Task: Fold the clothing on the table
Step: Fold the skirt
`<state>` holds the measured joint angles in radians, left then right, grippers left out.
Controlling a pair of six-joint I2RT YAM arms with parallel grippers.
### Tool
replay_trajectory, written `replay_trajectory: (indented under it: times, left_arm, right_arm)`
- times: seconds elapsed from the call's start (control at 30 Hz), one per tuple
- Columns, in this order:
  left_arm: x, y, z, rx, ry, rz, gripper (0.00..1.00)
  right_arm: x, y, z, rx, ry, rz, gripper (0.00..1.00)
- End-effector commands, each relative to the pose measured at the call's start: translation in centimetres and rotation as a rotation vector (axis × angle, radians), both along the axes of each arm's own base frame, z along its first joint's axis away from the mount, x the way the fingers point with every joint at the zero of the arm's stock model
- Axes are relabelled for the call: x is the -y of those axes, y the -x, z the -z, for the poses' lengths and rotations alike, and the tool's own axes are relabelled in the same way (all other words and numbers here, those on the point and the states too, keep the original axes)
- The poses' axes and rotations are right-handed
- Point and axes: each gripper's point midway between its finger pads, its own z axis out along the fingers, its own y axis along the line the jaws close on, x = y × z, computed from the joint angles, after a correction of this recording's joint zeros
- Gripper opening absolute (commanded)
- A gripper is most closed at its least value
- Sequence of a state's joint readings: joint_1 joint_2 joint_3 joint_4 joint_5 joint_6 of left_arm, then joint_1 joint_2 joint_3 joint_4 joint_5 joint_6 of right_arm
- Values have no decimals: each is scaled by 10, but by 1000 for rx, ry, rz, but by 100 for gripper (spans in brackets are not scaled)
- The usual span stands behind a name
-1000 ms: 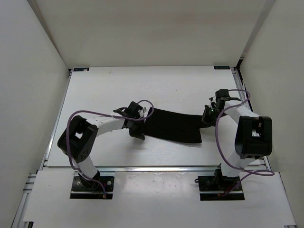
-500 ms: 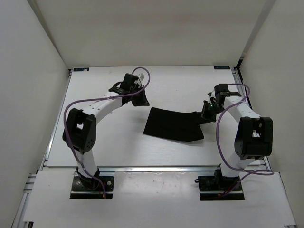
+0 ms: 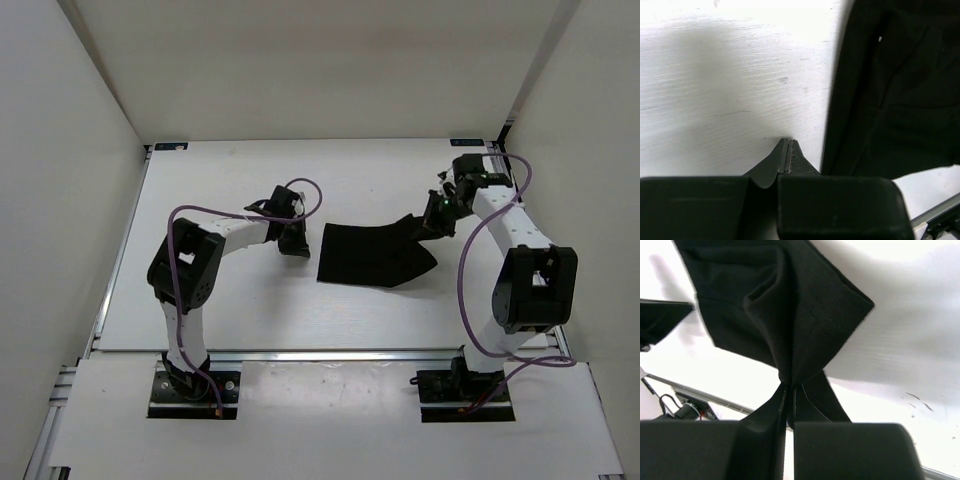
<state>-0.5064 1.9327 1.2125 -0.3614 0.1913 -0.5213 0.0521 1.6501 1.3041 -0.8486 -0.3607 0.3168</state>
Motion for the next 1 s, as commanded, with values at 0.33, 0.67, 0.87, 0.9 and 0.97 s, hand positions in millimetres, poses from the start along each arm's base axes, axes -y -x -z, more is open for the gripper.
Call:
replay_trajectory:
  times: [0.33, 0.67, 0.87, 0.9, 0.97]
  left_arm:
    - [45, 32, -12, -48, 172, 38, 0]
    - [23, 29, -13, -46, 174, -12, 0]
    - [14, 29, -11, -47, 172, -35, 0]
    - [14, 28, -12, -43, 170, -37, 0]
    - [13, 28, -13, -39, 171, -38, 0]
  right_arm:
    - [-114, -35, -20, -20, -123, -181, 0]
    - [-182, -34, 3, -97, -189, -296, 0]
    - [-202, -38, 16, -109, -209, -314, 0]
    - [-203, -39, 18, -107, -211, -319, 1]
    - [-208, -39, 21, -112, -224, -324, 0]
